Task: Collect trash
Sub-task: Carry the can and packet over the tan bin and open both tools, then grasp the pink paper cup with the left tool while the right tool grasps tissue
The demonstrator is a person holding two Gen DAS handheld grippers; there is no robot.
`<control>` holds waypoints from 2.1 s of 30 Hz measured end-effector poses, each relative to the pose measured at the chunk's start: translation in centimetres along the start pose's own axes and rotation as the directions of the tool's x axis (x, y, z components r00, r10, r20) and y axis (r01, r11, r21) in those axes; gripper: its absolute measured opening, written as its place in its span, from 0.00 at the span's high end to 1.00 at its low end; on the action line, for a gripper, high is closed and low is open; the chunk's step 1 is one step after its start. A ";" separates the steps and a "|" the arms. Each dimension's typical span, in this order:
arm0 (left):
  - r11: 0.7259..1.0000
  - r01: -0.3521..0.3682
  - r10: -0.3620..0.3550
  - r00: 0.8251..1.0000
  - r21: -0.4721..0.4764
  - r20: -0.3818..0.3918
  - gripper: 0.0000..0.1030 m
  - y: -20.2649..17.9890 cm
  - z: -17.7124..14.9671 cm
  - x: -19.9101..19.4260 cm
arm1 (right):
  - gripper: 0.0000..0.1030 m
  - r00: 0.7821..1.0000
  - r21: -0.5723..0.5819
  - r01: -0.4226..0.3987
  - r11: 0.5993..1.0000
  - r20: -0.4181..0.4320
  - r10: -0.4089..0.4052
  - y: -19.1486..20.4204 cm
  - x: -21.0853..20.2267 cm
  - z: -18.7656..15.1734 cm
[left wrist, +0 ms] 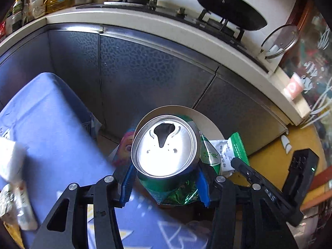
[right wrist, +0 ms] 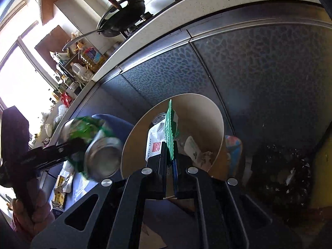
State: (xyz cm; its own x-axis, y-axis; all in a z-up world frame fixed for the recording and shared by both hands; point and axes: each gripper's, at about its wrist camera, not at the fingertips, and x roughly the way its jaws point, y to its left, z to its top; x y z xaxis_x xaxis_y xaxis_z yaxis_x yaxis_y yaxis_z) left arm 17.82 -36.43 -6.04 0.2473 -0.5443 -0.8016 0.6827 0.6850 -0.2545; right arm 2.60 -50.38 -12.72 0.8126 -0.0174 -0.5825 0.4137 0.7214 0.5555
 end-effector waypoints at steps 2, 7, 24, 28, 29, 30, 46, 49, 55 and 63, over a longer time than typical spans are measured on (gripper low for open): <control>1.000 -0.027 0.027 0.999 -0.001 -0.018 0.24 -0.5 0.2 1.6 | 0.71 1.000 0.003 0.007 1.000 -0.008 -0.007 -0.2 0.5 0.1; 0.998 -0.061 0.062 0.998 -0.030 0.006 0.19 -0.7 -0.3 0.9 | 0.53 0.999 0.033 -0.005 0.999 0.040 0.004 -0.9 -0.4 0.2; 0.956 -0.162 0.204 0.966 -0.246 0.156 0.22 12.9 -22.9 -23.3 | 0.58 0.895 -0.165 -0.405 0.899 -0.276 0.352 17.9 1.5 -8.6; 0.866 -0.221 0.332 0.924 -0.448 0.188 0.24 19.8 -27.9 -28.9 | 0.58 0.829 -0.269 -0.497 0.825 -0.426 0.361 26.5 3.2 -13.9; 0.840 -0.234 0.366 0.910 -0.489 0.192 0.24 21.3 -29.0 -30.1 | 0.58 0.814 -0.290 -0.520 0.803 -0.454 0.363 28.3 3.3 -14.9; 0.814 -0.236 0.390 0.899 -0.531 0.199 0.24 23.1 -30.0 -31.4 | 0.58 0.798 -0.316 -0.544 0.777 -0.482 0.363 30.5 3.3 -16.2; 0.775 -0.224 0.399 0.899 -0.591 0.181 0.34 33.2 -26.2 -27.7 | 0.53 0.770 -0.577 -0.540 0.613 -0.633 0.081 43.8 8.9 -23.8; 0.783 -0.180 0.385 0.892 -0.595 0.236 0.39 33.2 -28.2 -29.3 | 0.53 0.711 -0.576 -0.636 0.513 -0.696 0.101 43.4 5.1 -26.3; 0.734 -0.129 0.382 0.890 -0.667 0.249 0.41 32.7 -35.0 -32.6 | 0.46 0.734 -0.643 -0.651 0.403 -0.669 0.117 42.7 0.4 -28.4; 0.650 -0.043 0.328 0.917 -0.759 0.229 0.18 31.8 -40.7 -33.5 | 0.44 0.764 -0.646 -0.614 0.454 -0.632 0.132 42.1 0.4 -26.9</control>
State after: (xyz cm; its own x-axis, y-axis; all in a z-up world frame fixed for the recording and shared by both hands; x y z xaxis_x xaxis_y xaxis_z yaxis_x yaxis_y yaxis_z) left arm 3.20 23.30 -9.29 0.6080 -0.3852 -0.6943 -0.0886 0.8360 -0.5415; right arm 9.26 -1.43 -5.54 0.4158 0.5197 -0.7464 -0.5763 0.7854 0.2258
